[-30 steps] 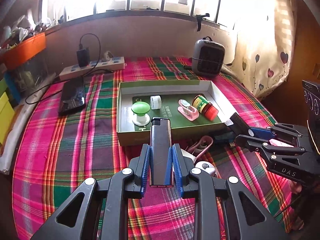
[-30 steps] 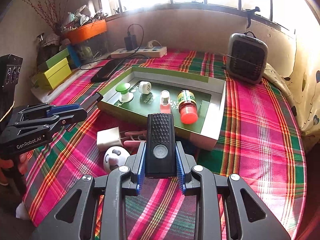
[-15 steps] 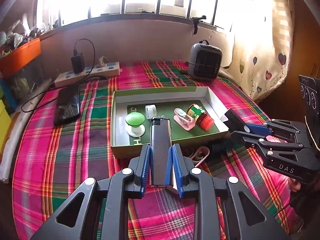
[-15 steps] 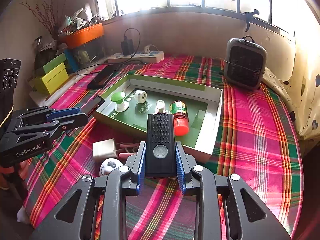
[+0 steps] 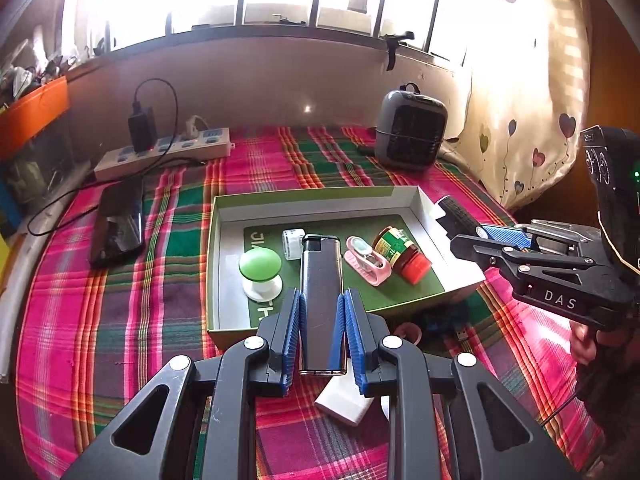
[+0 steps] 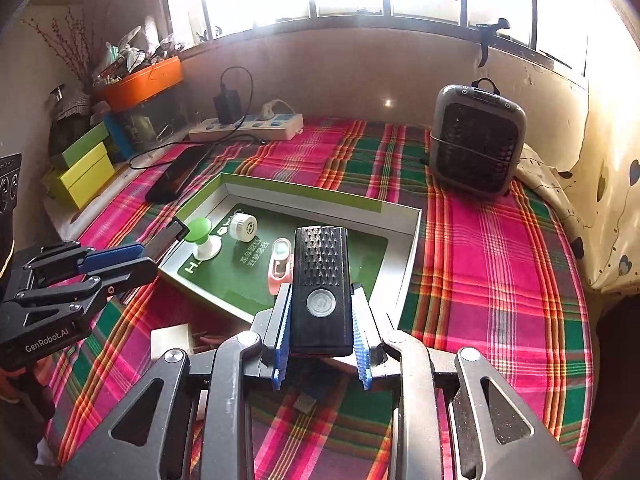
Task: Organize rigid objects
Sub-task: 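Carry the lighter and remote over the green tray with both grippers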
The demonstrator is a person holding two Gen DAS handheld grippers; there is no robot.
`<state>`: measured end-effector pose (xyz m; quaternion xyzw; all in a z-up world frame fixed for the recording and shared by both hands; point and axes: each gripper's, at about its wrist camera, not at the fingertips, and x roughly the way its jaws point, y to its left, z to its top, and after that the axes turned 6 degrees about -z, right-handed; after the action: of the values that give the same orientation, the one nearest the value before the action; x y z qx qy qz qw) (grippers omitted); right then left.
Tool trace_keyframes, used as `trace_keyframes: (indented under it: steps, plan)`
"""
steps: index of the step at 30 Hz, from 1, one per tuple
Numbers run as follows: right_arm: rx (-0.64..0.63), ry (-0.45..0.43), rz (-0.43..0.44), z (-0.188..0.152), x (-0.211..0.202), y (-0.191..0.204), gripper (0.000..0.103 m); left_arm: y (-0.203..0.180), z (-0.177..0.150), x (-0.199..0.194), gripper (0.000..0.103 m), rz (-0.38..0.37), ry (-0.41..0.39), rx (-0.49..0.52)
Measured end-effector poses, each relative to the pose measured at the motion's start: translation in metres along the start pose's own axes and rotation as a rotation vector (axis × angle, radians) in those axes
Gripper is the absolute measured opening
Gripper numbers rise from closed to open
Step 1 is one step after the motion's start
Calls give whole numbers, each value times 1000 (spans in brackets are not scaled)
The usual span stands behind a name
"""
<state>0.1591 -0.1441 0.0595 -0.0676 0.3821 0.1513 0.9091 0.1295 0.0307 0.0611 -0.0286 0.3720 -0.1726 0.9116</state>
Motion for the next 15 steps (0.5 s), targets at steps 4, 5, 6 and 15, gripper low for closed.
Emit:
trace_keyframes:
  steps: [4,5,6,15]
  plan:
    - [3,16,-11,8,13,-4,28,1,4,7,22,-5,4,-4]
    - [3,21,-14,10,16,-6,28,2,5,10,22,-9,7,-6]
    - [0,25,-20,11,20,-7,28,2,6,12,22,-11,11,-9]
    - [-7,72,-51,25,51,-19,28,4,11,34,22,-20,38,-18]
